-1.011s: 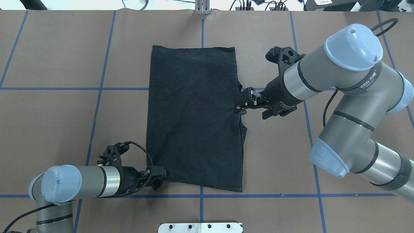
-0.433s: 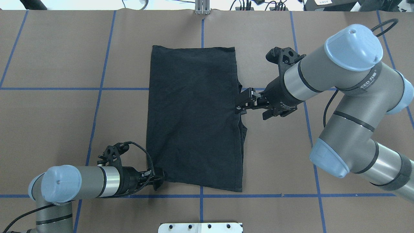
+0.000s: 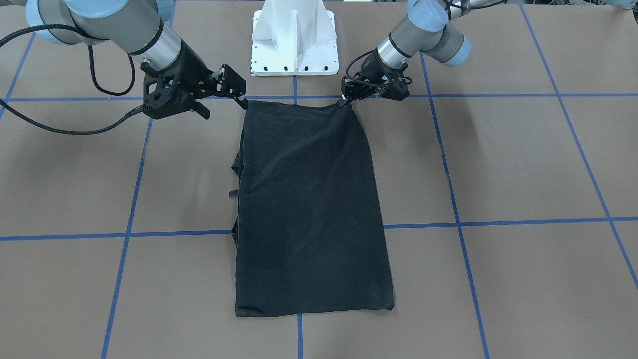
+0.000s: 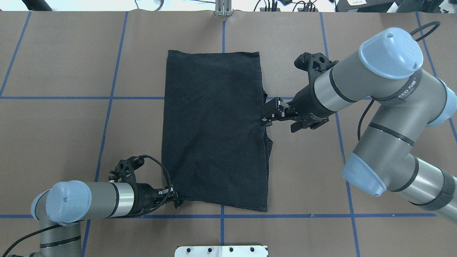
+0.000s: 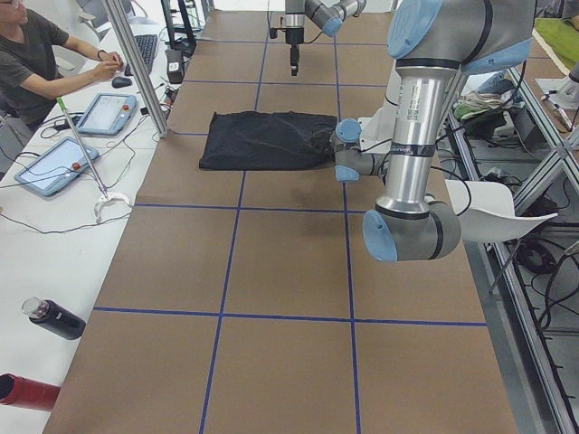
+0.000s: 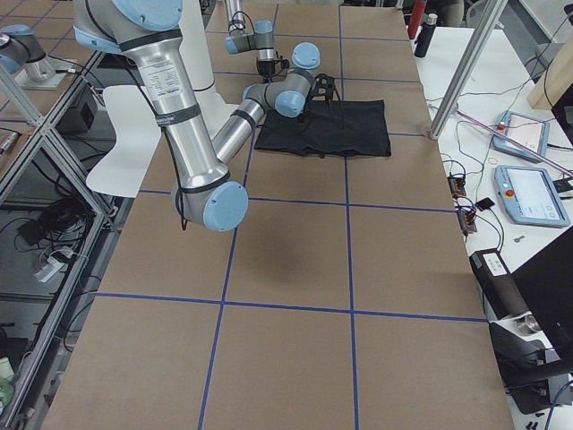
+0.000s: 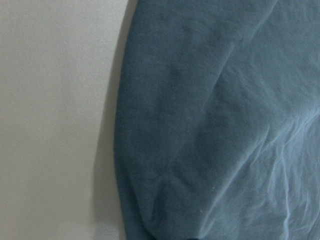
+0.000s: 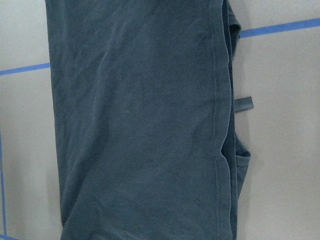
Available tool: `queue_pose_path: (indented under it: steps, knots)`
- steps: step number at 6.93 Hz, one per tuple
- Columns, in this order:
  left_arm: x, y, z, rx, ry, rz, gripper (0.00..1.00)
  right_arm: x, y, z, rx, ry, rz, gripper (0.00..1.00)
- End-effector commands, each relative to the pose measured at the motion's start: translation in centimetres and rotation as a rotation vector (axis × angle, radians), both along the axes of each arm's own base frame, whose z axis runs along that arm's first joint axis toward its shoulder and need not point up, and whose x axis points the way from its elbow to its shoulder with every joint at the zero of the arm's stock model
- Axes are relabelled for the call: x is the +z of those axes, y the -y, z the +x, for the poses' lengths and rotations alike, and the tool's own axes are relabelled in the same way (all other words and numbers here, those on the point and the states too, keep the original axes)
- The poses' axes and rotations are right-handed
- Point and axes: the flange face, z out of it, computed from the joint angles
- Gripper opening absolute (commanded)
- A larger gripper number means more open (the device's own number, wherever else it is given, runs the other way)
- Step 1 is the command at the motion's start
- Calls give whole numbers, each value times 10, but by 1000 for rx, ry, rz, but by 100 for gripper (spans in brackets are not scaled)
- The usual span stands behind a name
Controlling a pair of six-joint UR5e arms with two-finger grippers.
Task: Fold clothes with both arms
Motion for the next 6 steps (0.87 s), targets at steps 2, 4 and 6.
queue_pose_path:
  steps: [2,4,6]
  knots:
    - [-25,-4,-13,27,-3,-4,0,3,-9,-9,15,-5,-80,100]
    - [-27,-5,-13,30,-6,-5,0,4,-39,-45,31,-29,-147,100]
    - [-27,-6,-12,31,-6,-4,0,8,-83,-92,86,-68,-162,100]
